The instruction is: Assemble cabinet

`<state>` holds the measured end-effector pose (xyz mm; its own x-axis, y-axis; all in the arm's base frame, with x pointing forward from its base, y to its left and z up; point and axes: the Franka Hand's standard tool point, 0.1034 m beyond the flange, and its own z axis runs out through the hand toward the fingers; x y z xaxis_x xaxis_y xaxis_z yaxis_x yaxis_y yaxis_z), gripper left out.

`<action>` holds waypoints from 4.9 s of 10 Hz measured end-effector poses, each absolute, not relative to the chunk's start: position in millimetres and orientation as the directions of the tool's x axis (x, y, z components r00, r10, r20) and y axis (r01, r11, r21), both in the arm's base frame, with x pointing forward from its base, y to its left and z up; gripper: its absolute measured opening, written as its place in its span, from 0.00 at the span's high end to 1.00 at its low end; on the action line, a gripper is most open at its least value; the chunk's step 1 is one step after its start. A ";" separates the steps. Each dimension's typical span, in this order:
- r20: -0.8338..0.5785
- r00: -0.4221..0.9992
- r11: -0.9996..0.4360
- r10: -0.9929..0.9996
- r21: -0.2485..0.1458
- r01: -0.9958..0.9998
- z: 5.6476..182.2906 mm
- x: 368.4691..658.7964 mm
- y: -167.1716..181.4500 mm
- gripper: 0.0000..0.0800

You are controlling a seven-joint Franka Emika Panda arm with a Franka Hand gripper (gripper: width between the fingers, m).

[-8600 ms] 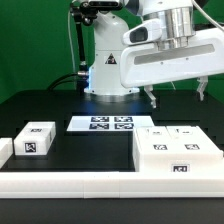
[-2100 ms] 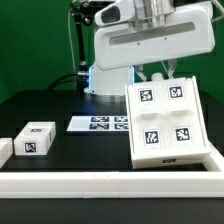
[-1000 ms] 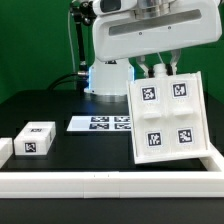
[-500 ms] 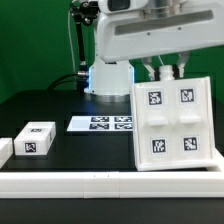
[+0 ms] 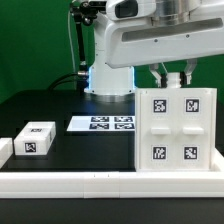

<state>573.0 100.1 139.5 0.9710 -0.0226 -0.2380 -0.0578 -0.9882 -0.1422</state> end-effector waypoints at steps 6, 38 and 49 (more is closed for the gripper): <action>-0.211 0.977 -0.987 0.017 -0.158 -0.017 138.8 583.3 98.0 0.40; -0.093 0.984 -0.986 0.152 -0.088 0.144 61.9 486.9 -113.3 0.19; -0.074 0.997 -0.999 0.028 -0.032 0.026 50.4 470.7 -151.5 0.19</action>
Offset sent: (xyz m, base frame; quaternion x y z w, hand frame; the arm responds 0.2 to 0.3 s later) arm 0.0000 0.0000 0.0000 0.0000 0.0000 0.0000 1.0000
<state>470.7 -151.5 50.4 0.9969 0.0279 -0.0735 0.0255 -0.9991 -0.0325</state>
